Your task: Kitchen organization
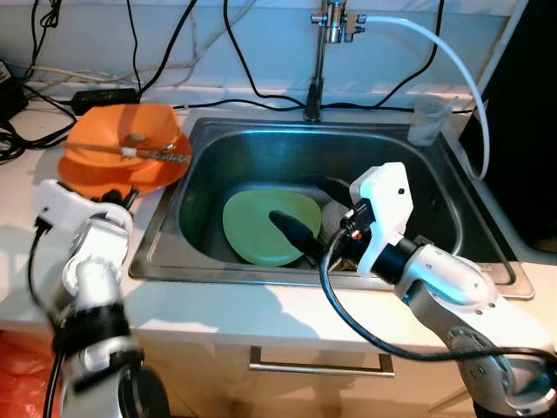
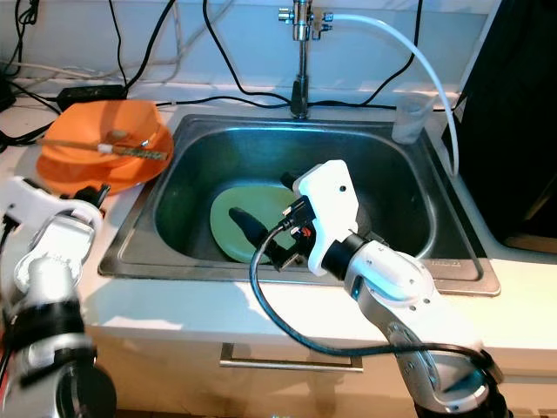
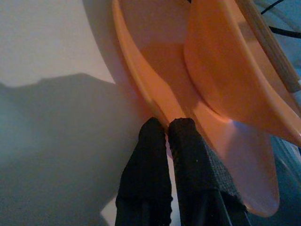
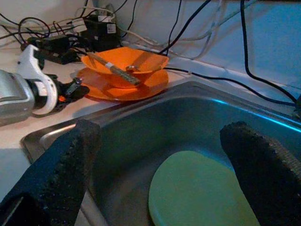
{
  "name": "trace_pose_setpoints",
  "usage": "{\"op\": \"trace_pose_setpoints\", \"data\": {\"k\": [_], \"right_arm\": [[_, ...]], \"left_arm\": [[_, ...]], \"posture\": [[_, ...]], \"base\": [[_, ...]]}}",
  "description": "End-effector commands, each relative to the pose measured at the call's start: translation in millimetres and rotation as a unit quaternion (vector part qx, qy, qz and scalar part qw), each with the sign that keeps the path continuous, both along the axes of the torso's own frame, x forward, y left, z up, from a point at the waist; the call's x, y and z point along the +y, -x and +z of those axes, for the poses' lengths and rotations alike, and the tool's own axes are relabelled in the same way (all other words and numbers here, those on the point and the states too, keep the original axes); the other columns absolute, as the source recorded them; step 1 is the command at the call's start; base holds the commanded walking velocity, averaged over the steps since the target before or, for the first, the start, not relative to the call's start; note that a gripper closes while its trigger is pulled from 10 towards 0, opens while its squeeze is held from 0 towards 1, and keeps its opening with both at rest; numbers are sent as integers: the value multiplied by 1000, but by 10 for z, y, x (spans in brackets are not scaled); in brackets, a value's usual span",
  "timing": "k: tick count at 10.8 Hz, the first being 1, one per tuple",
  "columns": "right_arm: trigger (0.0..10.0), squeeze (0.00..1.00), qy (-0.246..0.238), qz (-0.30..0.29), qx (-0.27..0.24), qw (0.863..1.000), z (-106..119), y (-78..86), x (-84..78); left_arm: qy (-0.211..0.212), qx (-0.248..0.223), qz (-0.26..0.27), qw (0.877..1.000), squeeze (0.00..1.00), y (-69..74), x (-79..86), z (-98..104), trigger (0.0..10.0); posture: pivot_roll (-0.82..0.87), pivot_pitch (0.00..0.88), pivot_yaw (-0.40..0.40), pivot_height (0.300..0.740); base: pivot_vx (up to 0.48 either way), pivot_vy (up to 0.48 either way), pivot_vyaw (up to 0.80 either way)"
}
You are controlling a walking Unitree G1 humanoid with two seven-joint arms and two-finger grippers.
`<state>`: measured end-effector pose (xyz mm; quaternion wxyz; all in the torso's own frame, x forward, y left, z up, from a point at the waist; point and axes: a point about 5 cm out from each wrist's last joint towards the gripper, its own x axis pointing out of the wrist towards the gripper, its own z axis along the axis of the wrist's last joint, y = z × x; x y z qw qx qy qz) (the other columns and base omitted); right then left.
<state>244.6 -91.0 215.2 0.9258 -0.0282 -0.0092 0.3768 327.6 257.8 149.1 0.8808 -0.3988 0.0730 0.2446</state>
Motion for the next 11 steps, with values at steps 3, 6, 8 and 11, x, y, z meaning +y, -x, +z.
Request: {"op": "trace_pose_setpoints", "data": {"k": [3,6,8,11], "right_arm": [[10000,176,-2,15,-14,1000,30,-39,52],[10000,176,-4,24,-16,1000,10,-68,89],[10000,180,-4,27,-18,999,4,-83,102],[10000,176,-5,31,-18,999,-23,-94,117]], "left_arm": [[10,99,-19,995,0,295,-104,-284,0],[-3,111,-35,993,0,421,-116,-243,0],[-10,115,-40,993,0,503,-112,-181,0],[-13,127,-60,990,0,652,-200,-142,0]], "posture": [[-32,17,21,740],[-4,10,20,740],[9,9,23,740],[29,6,26,740]], "base": [[0,0,0],[0,0,0],[0,0,0],[0,0,0]]}}
